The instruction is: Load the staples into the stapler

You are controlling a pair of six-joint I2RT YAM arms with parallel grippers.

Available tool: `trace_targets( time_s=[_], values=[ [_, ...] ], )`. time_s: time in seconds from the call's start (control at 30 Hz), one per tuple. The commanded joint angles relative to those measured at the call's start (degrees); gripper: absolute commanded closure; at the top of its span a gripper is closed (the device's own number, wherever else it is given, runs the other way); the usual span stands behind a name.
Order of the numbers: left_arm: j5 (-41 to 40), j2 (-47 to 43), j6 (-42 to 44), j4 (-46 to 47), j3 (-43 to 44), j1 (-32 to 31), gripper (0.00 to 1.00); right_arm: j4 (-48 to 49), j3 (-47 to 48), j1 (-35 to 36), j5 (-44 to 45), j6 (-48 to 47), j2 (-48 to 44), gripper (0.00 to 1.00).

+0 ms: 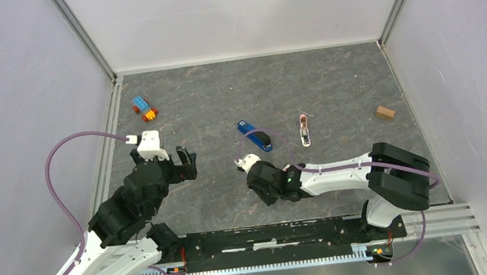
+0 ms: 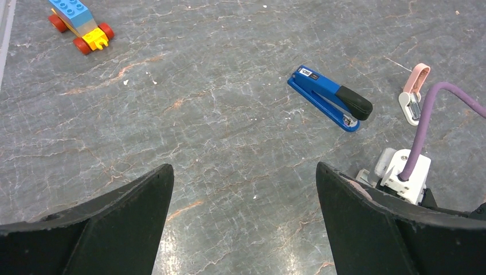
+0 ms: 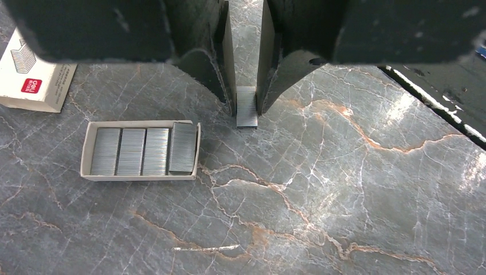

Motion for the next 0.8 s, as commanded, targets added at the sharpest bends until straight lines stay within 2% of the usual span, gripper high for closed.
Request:
trace_targets(
  time_s=[0.0, 0.3, 0.5, 0.63, 0.77],
  values=[
    [-0.8, -0.5, 1.5, 1.4, -0.1, 0.2, 0.00, 0.1, -0.9, 0.2, 0.3, 0.0, -0.4, 0.75],
    [-0.3, -1.0, 1.3, 1.3, -0.1, 0.2, 0.00, -1.5, -0.6, 0.0, 0.9, 0.4, -2.7, 0.78],
    [0.0, -0.9, 1.4, 1.3, 0.0, 0.2, 0.00, -4.4, 1.2, -1.4, 1.3, 0.3, -8.1, 0.78],
    [0.2, -0.9, 1.4, 1.2, 0.1, 0.2, 0.00, -6.1, 1.6, -6.6, 1.5, -1.9, -11.8, 0.77],
    [0.2, -1.1, 1.3, 1.0, -0.1, 0.2, 0.00, -7.1, 1.4, -14.8, 0.3, -4.3, -14.1, 0.77]
  ],
)
